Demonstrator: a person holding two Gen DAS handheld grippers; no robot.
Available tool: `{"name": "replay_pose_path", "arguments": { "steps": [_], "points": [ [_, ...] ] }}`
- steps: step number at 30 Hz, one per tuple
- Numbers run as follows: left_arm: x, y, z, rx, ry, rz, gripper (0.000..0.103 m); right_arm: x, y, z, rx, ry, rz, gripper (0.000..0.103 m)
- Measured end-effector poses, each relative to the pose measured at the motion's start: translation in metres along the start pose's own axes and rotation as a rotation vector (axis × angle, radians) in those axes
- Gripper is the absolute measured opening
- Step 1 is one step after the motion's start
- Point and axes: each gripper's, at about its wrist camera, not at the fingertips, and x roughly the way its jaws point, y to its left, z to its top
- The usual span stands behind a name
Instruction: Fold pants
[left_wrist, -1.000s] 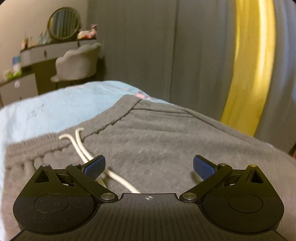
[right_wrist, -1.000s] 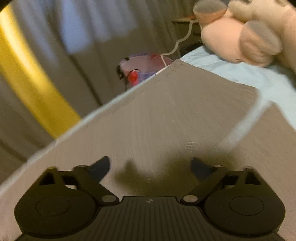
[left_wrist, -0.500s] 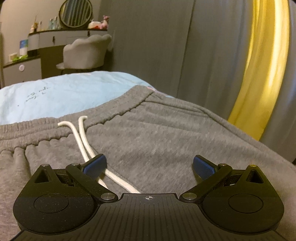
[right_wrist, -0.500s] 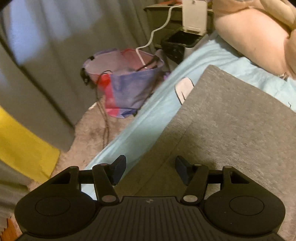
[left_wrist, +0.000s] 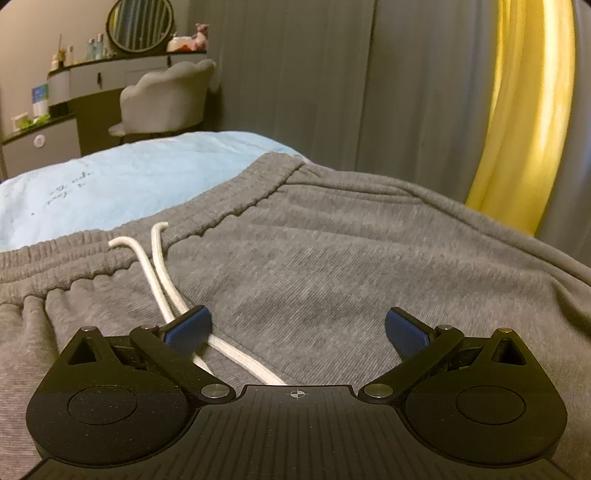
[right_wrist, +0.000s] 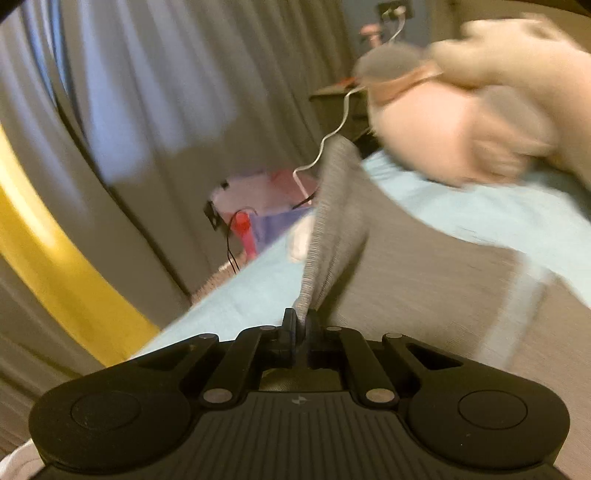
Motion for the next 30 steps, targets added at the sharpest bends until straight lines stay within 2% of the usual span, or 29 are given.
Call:
{"name": "replay_pose_path", "arguments": {
  "steps": [3,5,6,8,10,12,13,15,17,18,19,20,23,24,25,26,30],
  "points": [
    [0.000,-0.001,0.000,0.000,-0.001,-0.001,0.103,-0.049,-0.046,-0.052,0.058,0.062,-0.024,0.004],
    [-0.002,0.000,0.000,-0.007,-0.004,-0.010,0.103,-0.065,-0.071,-0.082,0.065,0.090,-0.090,0.003],
    [-0.004,0.001,0.000,-0.011,-0.003,-0.015,0.103,-0.065,-0.080,-0.088,0.059,0.105,-0.101,0.005],
    [-0.008,0.002,0.000,-0.013,0.004,-0.029,0.103,-0.069,-0.100,-0.091,0.138,0.092,-0.089,0.007],
    [-0.015,0.002,0.003,-0.007,0.024,-0.065,0.103,-0.070,-0.111,-0.084,0.220,0.076,-0.005,0.021],
    [-0.024,0.002,0.009,-0.014,0.069,-0.158,0.103,-0.065,-0.119,-0.077,0.295,0.062,0.070,0.051],
    [-0.027,0.003,0.014,-0.035,0.103,-0.216,0.103,-0.062,-0.122,-0.077,0.327,0.058,0.108,0.053],
    [-0.030,0.004,0.024,-0.101,0.166,-0.324,0.103,-0.048,-0.132,-0.077,0.407,0.069,0.176,0.052],
    [-0.026,0.001,0.036,-0.163,0.247,-0.423,0.103,-0.032,-0.142,-0.080,0.486,0.107,0.207,0.045],
    [-0.022,-0.004,0.045,-0.170,0.281,-0.461,0.103,-0.025,-0.146,-0.081,0.521,0.106,0.230,0.031],
    [-0.018,-0.012,0.055,-0.159,0.292,-0.478,0.103,-0.020,-0.148,-0.080,0.535,0.107,0.240,0.023],
    [-0.014,-0.022,0.065,-0.139,0.291,-0.497,0.103,-0.016,-0.146,-0.078,0.530,0.104,0.266,0.011],
    [0.007,-0.051,0.088,-0.118,0.323,-0.529,0.102,-0.009,-0.144,-0.071,0.496,0.096,0.292,0.012],
    [0.018,-0.062,0.094,-0.124,0.343,-0.540,0.096,-0.005,-0.144,-0.069,0.493,0.102,0.299,0.012],
    [0.029,-0.072,0.100,-0.129,0.370,-0.534,0.083,-0.001,-0.146,-0.068,0.503,0.109,0.303,0.012],
    [0.041,-0.081,0.104,-0.128,0.395,-0.525,0.077,0.001,-0.150,-0.067,0.520,0.114,0.313,0.011],
    [0.082,-0.097,0.108,-0.143,0.499,-0.471,0.072,0.010,-0.161,-0.064,0.574,0.133,0.350,0.012]
  ]
}}
